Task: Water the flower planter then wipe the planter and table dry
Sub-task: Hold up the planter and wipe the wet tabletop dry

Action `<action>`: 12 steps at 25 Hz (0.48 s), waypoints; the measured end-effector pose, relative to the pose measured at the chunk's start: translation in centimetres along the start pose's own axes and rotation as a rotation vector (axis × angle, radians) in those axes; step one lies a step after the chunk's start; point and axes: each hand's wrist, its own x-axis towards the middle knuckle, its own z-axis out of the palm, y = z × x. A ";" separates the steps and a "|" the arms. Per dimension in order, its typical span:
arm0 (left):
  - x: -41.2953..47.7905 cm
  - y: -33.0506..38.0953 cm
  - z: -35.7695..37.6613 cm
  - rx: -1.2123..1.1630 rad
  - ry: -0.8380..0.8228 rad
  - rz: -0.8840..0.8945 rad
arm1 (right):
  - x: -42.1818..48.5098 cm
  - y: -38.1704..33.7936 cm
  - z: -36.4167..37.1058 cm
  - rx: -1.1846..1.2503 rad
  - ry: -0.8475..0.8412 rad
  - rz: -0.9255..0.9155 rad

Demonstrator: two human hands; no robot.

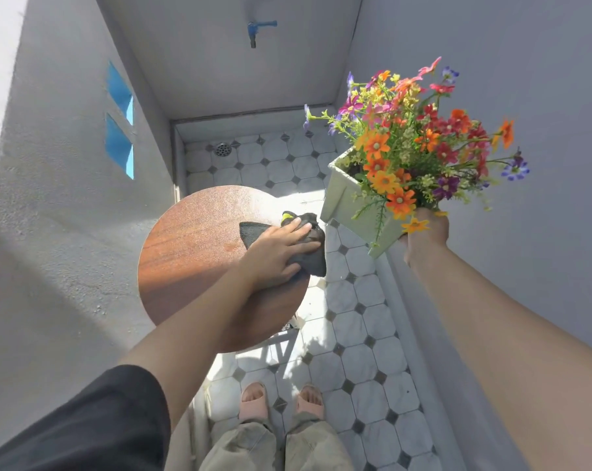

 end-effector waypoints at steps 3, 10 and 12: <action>-2.9 1.6 0.9 0.049 -0.004 0.137 | -0.4 -0.5 -0.2 -0.021 0.017 0.019; -11.4 4.5 3.6 -0.036 -0.022 0.244 | -1.4 -1.1 -0.5 -0.009 0.029 -0.052; -14.1 5.0 4.2 -0.123 -0.004 0.230 | -1.7 -1.5 -0.5 0.005 0.008 -0.063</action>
